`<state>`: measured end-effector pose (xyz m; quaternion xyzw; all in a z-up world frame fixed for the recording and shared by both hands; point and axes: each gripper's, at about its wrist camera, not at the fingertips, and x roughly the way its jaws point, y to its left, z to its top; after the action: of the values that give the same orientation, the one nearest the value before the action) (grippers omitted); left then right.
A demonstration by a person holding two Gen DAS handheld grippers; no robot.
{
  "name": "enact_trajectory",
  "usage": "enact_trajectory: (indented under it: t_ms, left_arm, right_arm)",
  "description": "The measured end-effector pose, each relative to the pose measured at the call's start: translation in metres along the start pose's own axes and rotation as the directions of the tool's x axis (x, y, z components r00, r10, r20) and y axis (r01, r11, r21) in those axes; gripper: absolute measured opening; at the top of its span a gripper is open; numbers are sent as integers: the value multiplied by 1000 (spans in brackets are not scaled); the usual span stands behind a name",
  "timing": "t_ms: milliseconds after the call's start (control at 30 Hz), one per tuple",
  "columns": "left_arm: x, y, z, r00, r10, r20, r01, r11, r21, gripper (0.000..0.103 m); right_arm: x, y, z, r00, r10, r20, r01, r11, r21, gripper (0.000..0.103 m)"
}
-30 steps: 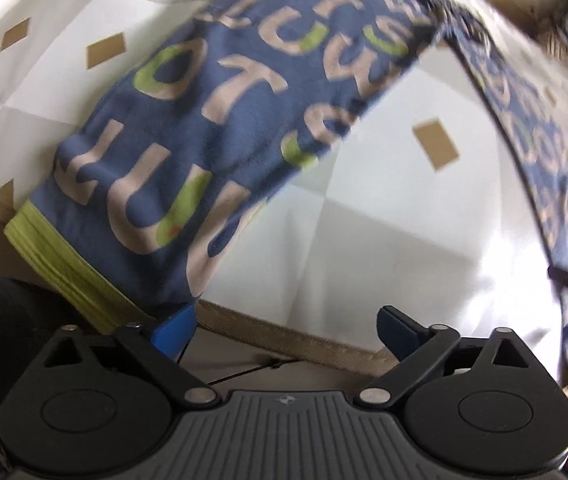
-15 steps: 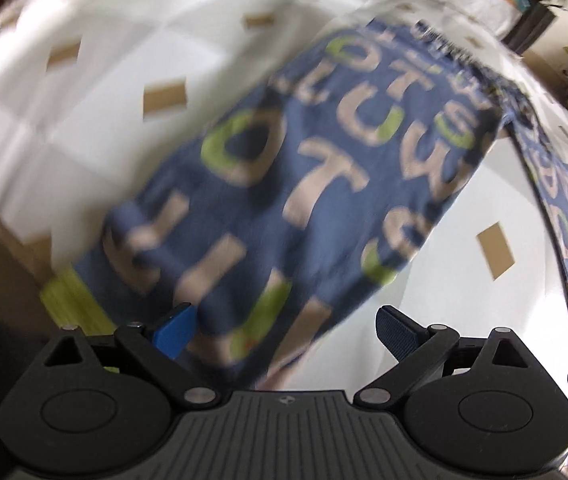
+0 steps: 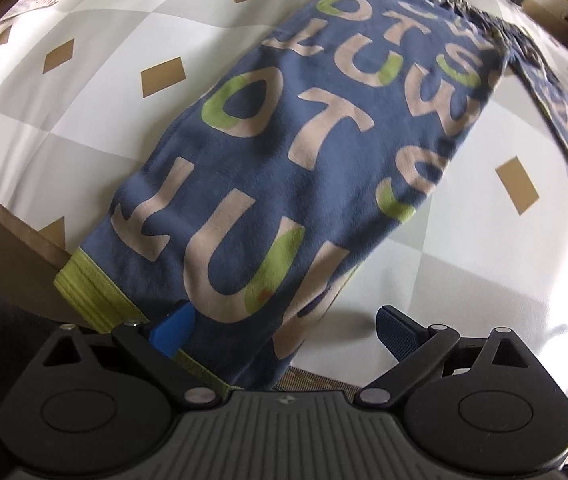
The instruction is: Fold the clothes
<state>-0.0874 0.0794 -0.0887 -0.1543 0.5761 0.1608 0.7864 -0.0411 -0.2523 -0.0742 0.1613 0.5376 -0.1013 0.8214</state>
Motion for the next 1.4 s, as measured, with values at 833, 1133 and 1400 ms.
enact_trajectory:
  t_ms: [833,1133,1400]
  left_arm:
    - [-2,-26,48,989,8,149,-10,1000,15,94]
    - [20,-24,50,992,38,123,-39,999,2,99]
    - [20,-26,42,993,36,117,-41,998,37,103]
  right_arm:
    - [7,-51,54,987,-143,68,129,976,177,84]
    - [26,-46,42,978,-188,90,176,976,130,87]
    - [22,-39,35,979,-196,64,189,977,100,89]
